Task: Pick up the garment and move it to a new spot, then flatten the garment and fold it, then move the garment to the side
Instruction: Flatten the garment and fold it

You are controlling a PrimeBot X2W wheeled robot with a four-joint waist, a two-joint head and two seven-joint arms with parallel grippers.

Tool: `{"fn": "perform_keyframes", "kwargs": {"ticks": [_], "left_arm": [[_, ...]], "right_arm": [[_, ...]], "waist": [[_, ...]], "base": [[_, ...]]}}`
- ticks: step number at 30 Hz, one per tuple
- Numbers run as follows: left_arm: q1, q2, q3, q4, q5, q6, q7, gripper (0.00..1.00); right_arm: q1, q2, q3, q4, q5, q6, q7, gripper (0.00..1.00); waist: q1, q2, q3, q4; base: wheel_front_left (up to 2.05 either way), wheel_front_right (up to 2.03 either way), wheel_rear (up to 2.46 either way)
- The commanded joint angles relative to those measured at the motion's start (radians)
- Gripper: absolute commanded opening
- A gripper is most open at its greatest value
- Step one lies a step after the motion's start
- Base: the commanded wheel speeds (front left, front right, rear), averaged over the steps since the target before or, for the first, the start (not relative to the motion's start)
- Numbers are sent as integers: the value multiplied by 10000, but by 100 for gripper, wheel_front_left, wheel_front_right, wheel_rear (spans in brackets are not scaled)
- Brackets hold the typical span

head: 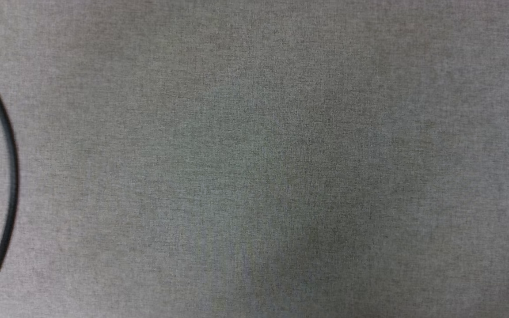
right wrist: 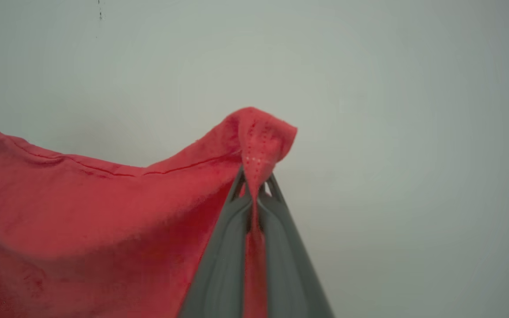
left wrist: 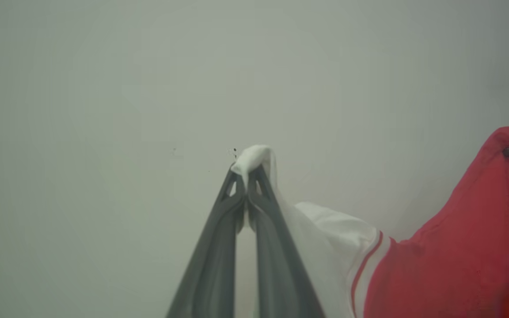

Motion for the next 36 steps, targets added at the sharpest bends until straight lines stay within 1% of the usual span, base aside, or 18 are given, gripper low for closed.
{"fn": "perform_keyframes", "kwargs": {"ticks": [1,5,10,12,15,19,24,28,31,33,36], "left_arm": [[314,14,-23,80,-41,-25,-95,0],[960,104,-21,326,-290,-14,-427,0],[2398,328,41,319,-518,38,-849,0],[3088,510,-92,156,-340,97,-973,0],[4303,596,-106,-185,-453,218,-1114,0],[6036,690,105,-890,-759,488,-1240,0],[8262,743,266,-1856,-1138,834,-1303,0],[10016,669,350,-2596,-1473,1111,-1314,0],[11277,545,353,-3089,-2005,1126,-1270,0],[12102,671,443,-3357,-2110,1314,-1266,0],[13336,712,386,-3811,-2369,1485,-1167,0]], "right_arm": [[187,-81,73,68,76,-12,-89,0],[740,-139,675,323,367,-12,-365,0],[1936,-295,1227,401,893,-12,-866,0],[2425,-398,1457,369,1067,-12,-1013,0],[3228,-508,1771,223,1336,-12,-1244,0],[4457,-731,2048,-364,1681,-12,-1403,0],[6260,-1117,1910,-1196,1930,-12,-1457,0],[7902,-1463,1646,-1904,1980,-12,-1314,0],[9134,-1504,1457,-2392,1931,-10,-1144,0],[9944,-1453,1346,-2668,1891,-12,-1041,0],[10998,-1274,1225,-3052,1771,-10,-859,0]], "waist": [[-2,0,35,5],[-2,0,110,-23],[-2,0,-58,20],[-2,0,-192,49],[-2,0,-463,97],[-2,0,-891,183],[-2,0,-1538,278],[-2,0,-2108,357],[-2,0,-2556,347],[-2,0,-2892,315],[-2,0,-3300,215]], "base": [[0,0,0],[0,0,0],[0,0,0],[0,0,0],[0,0,0],[0,0,0],[0,0,0],[0,0,0],[0,0,0],[0,0,0],[0,0,0]]}}
